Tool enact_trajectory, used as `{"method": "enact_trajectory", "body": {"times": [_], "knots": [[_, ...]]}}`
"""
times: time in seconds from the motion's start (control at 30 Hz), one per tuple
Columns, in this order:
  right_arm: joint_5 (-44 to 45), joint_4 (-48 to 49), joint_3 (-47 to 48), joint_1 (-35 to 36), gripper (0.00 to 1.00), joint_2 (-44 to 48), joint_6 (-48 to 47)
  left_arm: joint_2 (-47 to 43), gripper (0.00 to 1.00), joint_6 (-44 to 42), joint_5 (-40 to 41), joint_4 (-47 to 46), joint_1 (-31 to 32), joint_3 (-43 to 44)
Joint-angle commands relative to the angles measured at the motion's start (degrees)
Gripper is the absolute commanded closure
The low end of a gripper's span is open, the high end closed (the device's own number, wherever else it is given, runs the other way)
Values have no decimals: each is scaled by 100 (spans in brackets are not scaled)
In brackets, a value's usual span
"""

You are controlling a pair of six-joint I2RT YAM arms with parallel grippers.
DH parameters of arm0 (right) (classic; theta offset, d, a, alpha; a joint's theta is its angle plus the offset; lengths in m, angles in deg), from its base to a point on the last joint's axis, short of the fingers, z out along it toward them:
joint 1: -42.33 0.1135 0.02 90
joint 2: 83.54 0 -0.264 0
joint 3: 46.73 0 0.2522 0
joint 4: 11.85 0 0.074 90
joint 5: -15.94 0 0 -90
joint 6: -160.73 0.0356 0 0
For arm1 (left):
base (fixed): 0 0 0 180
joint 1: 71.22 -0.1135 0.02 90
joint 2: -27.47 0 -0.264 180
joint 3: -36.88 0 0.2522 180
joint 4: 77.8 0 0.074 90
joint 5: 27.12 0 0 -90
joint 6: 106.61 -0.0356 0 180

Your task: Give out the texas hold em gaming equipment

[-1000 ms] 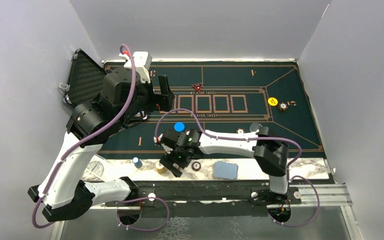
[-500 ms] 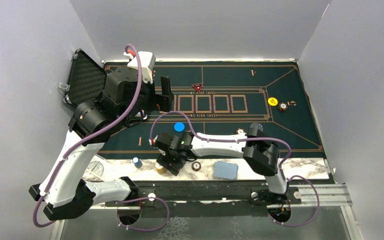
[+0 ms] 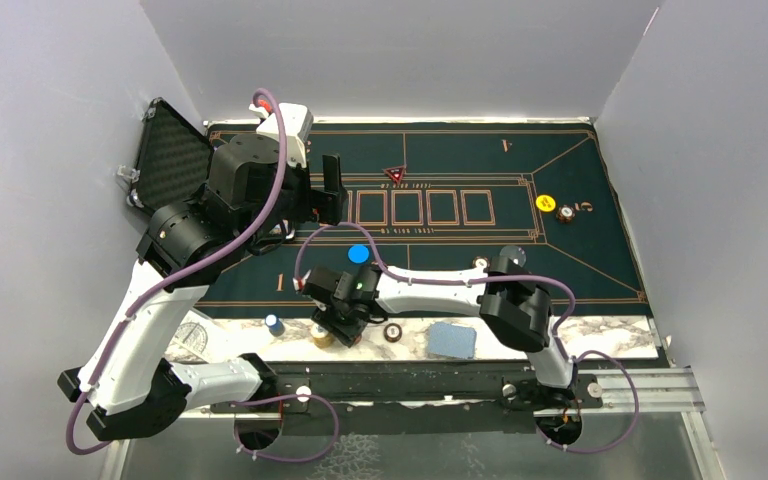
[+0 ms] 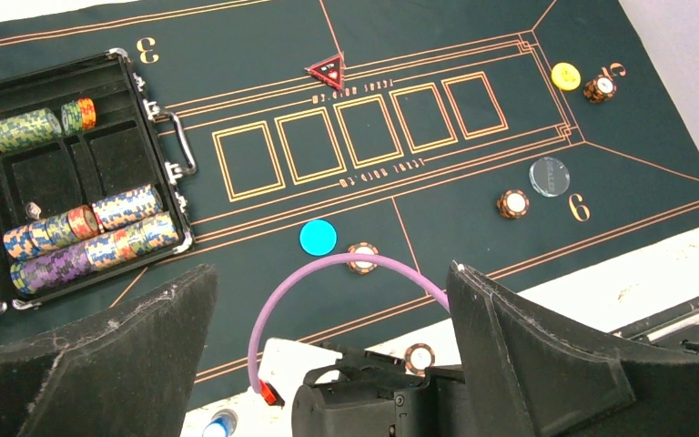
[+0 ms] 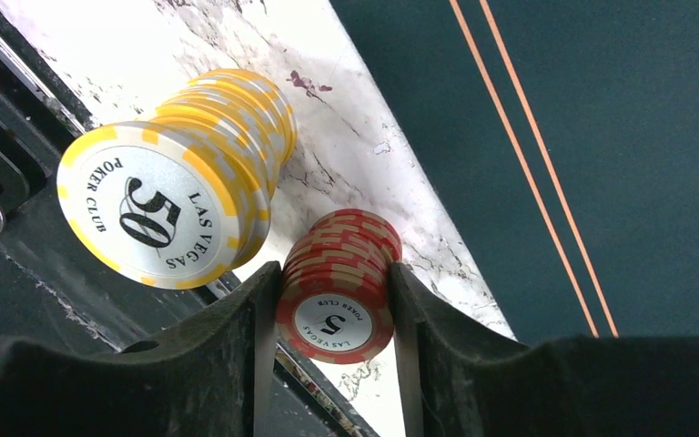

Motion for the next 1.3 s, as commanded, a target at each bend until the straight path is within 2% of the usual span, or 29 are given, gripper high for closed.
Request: {"method": "enact_trajectory", "body": {"times": [0.0, 0.2, 0.5, 0.67, 0.97, 1.07, 1.27], "knots": [[258, -58, 3, 62, 55, -22, 49, -104, 1, -84, 174, 72, -5, 24], [412, -248, 132, 67, 70, 212, 183, -61, 1, -76, 180, 71, -5, 55], [489, -377, -524, -398, 75, 1318, 426, 23, 1, -71, 171, 40, -7, 88], [431, -265, -1354, -1452, 76, 2093, 441, 149, 1, -102, 134, 27, -5, 153], [340, 324, -3260, -3824, 77, 3087, 99, 354, 1, -135, 2, -14, -4, 265], [268, 494, -3498, -4044, 77, 3122, -53, 403, 1, -139, -22, -9, -10, 304], [-4, 704, -3280, -4045, 77, 2748, -107, 572, 1, -163, -140, -16, -12, 406]]}}
